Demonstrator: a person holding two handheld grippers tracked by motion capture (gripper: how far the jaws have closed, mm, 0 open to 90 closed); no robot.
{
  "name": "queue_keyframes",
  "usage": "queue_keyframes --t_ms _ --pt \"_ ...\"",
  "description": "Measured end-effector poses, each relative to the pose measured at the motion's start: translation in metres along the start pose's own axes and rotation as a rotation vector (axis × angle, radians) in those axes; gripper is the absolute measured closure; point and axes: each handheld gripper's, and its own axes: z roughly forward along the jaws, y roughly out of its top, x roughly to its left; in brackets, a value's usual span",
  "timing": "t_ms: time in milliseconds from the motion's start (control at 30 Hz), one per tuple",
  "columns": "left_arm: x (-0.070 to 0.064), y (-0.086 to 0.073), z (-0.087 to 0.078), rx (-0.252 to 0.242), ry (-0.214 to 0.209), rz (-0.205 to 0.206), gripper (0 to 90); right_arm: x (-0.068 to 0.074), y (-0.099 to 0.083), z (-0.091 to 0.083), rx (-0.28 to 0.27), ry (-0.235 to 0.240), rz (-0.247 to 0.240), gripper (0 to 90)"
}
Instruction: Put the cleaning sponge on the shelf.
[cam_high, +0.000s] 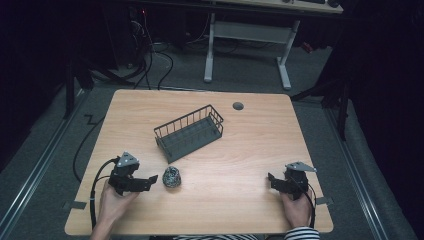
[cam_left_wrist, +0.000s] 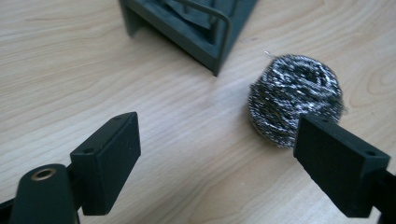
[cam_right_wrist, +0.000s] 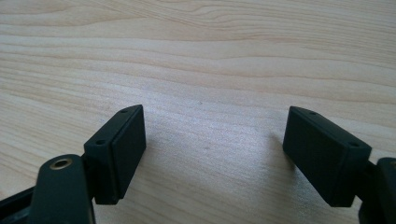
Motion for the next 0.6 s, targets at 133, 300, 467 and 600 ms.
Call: queue_keyframes --t_ms 133,300,467,600 --pt "-0.01 0.001 0.005 0.022 -0.022 0.033 14.9 0.0 0.0 0.0 0.0 0.0 0.0 21.5" --pt "-0.022 0.003 0.011 0.035 -0.039 0.065 14.1 0.0 0.0 0.0 0.0 0.001 -0.001 21.6" --pt "-0.032 0.005 0.018 0.05 -0.059 0.08 13.1 0.0 0.0 0.0 0.0 0.001 -0.001 21.7" --pt "-0.038 0.008 0.024 0.062 -0.068 0.093 12.1 0.0 0.0 0.0 0.0 0.001 -0.001 21.7"
